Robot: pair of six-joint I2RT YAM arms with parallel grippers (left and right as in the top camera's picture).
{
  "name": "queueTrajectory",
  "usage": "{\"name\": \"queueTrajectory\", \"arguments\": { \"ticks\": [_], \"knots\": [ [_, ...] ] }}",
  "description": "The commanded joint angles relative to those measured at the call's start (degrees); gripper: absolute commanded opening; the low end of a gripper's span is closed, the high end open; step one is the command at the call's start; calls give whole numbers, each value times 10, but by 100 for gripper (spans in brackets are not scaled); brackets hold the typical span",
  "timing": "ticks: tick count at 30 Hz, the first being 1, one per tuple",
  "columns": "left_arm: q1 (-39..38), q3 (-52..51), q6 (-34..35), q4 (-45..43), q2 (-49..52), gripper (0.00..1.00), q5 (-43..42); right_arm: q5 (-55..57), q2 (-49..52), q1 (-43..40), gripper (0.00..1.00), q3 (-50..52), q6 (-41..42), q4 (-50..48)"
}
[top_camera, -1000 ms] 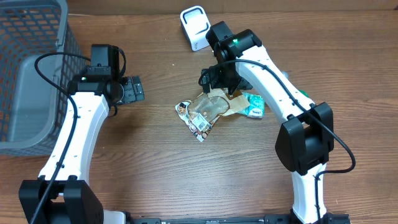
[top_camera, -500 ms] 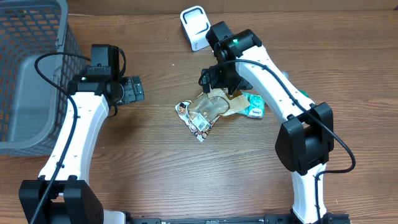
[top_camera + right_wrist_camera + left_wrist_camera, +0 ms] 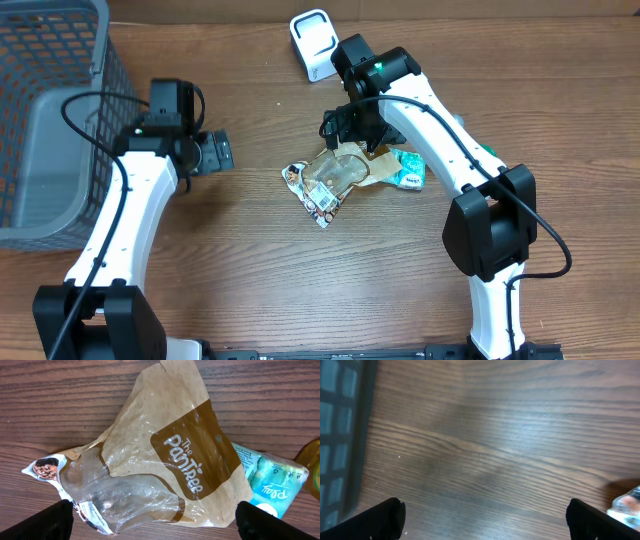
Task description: Scan the item barcode
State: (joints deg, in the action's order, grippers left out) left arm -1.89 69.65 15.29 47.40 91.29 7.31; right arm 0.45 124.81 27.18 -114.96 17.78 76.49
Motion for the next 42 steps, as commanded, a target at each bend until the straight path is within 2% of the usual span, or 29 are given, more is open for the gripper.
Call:
{"name": "queueTrajectory", "arguments": {
  "ticks": [1,7,9,22,25,36,42],
  "knots": [
    [-4,-75,6,-34,-23,100,36,6,-10,1,100,-5,2,-2],
    [-4,-196,6,-53,-60,99,38,6,-10,1,100,-5,2,-2],
    [-3,-238,6,-84,-76,100,33,6,-10,1,100,-5,2,-2],
    [-4,-549,2,-549,-175,100,-72,6,-10,1,100,-5,2,-2],
    [-4,-588,2,-618,-186,99,-75,6,-10,1,100,-5,2,-2],
    [-4,-679,3,-738,-220,100,-73,6,-10,1,100,-5,2,-2],
    [-4,-694,6,-736,-246,100,-73,6,-10,1,100,-5,2,-2]
  ]
}}
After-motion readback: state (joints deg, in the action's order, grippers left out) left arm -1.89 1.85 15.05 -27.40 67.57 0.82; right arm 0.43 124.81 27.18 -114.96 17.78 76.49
